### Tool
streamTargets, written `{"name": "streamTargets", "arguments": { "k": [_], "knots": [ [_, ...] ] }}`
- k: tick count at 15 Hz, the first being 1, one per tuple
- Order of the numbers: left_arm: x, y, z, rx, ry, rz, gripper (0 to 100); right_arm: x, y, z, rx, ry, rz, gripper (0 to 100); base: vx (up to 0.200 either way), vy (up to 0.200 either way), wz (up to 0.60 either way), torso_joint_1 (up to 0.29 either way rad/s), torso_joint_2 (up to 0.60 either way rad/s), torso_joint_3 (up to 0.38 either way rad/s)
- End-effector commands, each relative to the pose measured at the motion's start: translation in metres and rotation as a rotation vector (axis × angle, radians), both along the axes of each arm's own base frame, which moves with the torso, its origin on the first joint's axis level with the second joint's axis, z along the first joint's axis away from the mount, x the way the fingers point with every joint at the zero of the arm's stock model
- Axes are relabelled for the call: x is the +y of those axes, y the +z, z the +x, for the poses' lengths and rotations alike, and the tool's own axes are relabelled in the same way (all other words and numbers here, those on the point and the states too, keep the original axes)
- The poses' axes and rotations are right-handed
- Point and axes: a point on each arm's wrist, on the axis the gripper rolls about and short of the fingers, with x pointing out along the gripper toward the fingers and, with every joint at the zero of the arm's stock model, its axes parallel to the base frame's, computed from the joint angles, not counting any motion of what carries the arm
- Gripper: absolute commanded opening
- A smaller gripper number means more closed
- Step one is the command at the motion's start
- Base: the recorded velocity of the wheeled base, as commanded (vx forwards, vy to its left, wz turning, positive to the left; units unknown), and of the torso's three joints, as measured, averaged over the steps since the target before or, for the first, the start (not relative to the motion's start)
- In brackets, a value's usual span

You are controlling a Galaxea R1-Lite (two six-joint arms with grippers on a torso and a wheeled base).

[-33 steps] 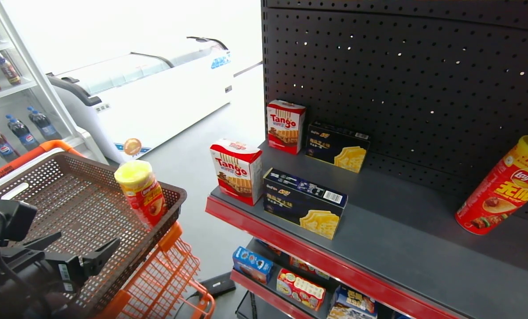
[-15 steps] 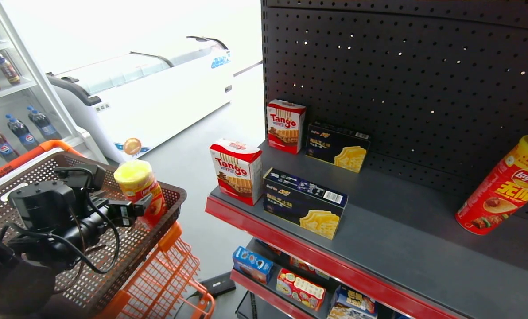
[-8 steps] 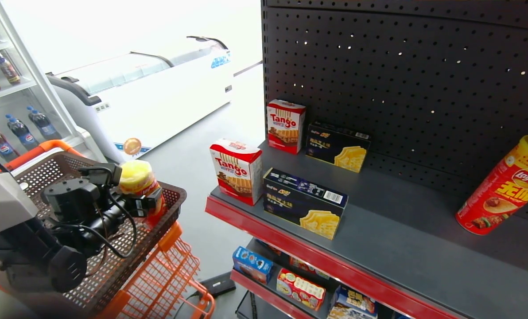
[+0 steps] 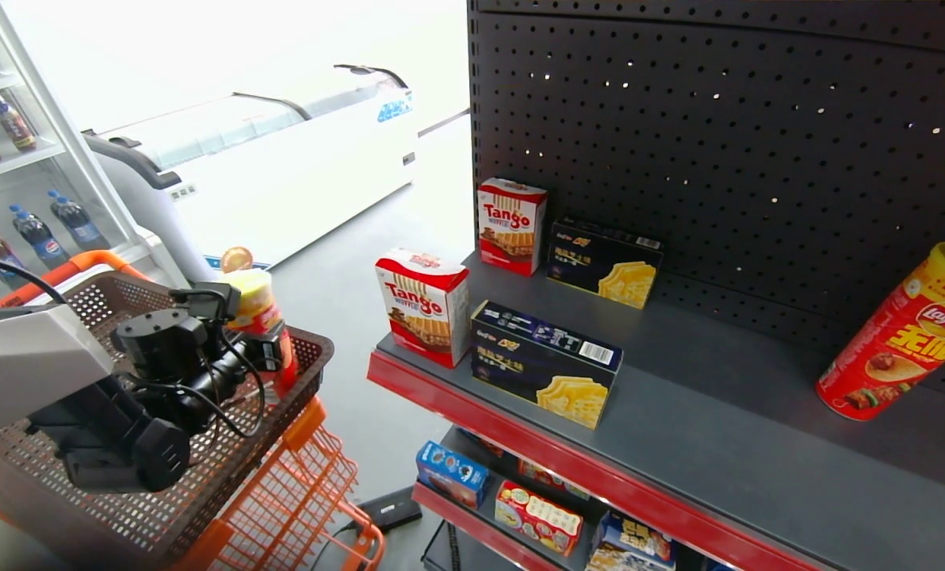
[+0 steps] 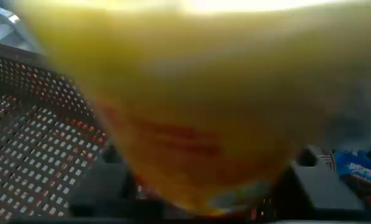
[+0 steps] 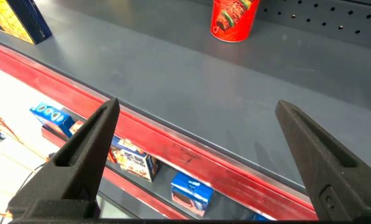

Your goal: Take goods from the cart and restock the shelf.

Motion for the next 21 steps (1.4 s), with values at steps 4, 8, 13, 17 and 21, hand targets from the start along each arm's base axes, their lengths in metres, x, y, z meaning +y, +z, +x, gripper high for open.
{"name": "streamTargets", "arguments": {
  "k": [4, 8, 13, 17, 21],
  "knots": [
    [-0.010, 0.047, 0.001, -0.125, -0.032, 0.010, 0, 0.000, 0.000, 0.000, -0.001, 0.000, -0.001, 100, 0.000, 0.000, 0.00, 0.000, 0.00, 0.000],
    [-0.009, 0.113, -0.018, -0.189, -0.116, 0.014, 0, 0.000, 0.000, 0.000, 0.001, 0.000, -0.001, 100, 0.000, 0.000, 0.00, 0.000, 0.00, 0.000],
    [-0.033, 0.190, -0.053, -0.230, -0.183, -0.014, 0, 0.000, 0.000, 0.000, -0.001, 0.000, -0.001, 100, 0.000, 0.000, 0.00, 0.000, 0.00, 0.000],
    [-0.055, 0.206, -0.087, -0.241, -0.295, -0.023, 0, 0.000, 0.000, 0.000, -0.001, 0.000, -0.001, 100, 0.000, 0.000, 0.00, 0.000, 0.00, 0.000],
    [-0.073, 0.216, -0.120, -0.168, -0.597, -0.055, 0, 0.000, 0.000, 0.000, -0.001, 0.000, -0.001, 100, 0.000, 0.000, 0.00, 0.000, 0.00, 0.000]
  ]
}}
